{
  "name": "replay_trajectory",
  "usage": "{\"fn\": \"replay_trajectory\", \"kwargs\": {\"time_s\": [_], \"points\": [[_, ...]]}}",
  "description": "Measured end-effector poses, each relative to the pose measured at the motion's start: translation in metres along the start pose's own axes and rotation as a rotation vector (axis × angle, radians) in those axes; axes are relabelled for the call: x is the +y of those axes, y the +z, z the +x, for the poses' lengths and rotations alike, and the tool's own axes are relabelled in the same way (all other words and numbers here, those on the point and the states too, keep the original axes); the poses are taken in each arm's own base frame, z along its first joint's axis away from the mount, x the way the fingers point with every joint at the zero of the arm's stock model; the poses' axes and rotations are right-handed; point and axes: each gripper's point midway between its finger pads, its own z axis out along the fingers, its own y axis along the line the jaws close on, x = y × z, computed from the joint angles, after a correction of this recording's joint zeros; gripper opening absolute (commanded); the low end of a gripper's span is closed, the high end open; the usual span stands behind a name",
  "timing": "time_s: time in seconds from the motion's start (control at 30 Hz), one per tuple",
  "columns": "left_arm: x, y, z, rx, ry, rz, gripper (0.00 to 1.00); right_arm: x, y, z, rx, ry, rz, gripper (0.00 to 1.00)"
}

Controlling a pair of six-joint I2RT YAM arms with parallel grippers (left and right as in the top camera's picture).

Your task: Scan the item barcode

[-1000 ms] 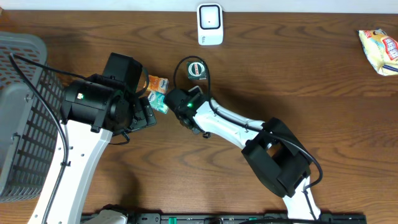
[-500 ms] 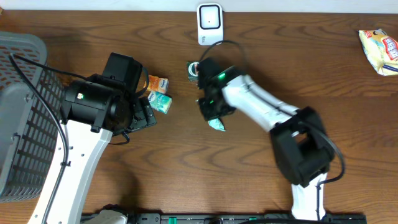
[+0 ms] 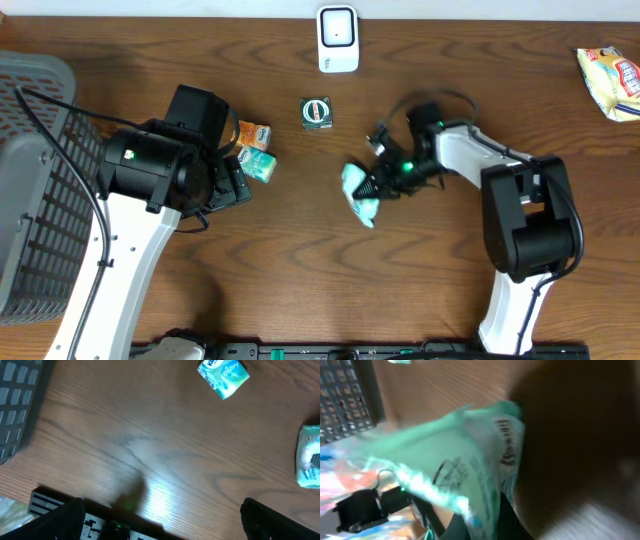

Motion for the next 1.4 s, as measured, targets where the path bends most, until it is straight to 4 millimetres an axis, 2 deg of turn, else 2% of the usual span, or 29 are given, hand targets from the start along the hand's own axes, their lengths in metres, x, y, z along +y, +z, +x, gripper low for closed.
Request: {"fn": "replay_trajectory", "kwargs": {"time_s": [0.07, 0.13, 0.27, 0.43, 0.5, 0.6, 0.7, 0.93, 1.17, 1.4], "points": [[0.0, 0.0, 0.0, 0.0, 0.0, 0.0, 0.98, -0.01, -0.003, 0.007, 0.0, 0.05, -0.004, 0.29], [0.0, 0.0, 0.0, 0.0, 0.0, 0.0, 0.98, -0.022, -0.011, 0.012, -0.002, 0.095, 0.026, 0.41], [0.0, 0.0, 0.0, 0.001, 0.0, 0.0, 0.98, -0.035, -0.031, 0.018, 0.004, 0.201, 0.075, 0.45], [0.0, 0.0, 0.0, 0.001, 0.0, 0.0, 0.98, -0.058, -0.074, 0.018, 0.009, 0.313, 0.247, 0.47], [0.0, 0.0, 0.0, 0.001, 0.0, 0.0, 0.97, -0.056, -0.088, 0.014, 0.004, 0.31, 0.299, 0.48], [0.0, 0.0, 0.0, 0.0, 0.0, 0.0, 0.98, -0.045, -0.096, 0.01, 0.001, 0.276, 0.344, 0.48], [0.0, 0.0, 0.0, 0.0, 0.0, 0.0, 0.97, -0.032, -0.092, 0.01, 0.015, 0.228, 0.371, 0.48], [0.0, 0.0, 0.0, 0.0, 0.0, 0.0, 0.98, -0.015, -0.058, 0.016, 0.092, 0.125, 0.48, 0.47], [0.0, 0.0, 0.0, 0.0, 0.0, 0.0, 0.97, -0.011, -0.043, 0.02, 0.114, 0.107, 0.623, 0.43], [0.0, 0.0, 0.0, 0.0, 0.0, 0.0, 0.98, -0.021, -0.044, 0.015, 0.071, 0.098, 0.82, 0.31]]}}
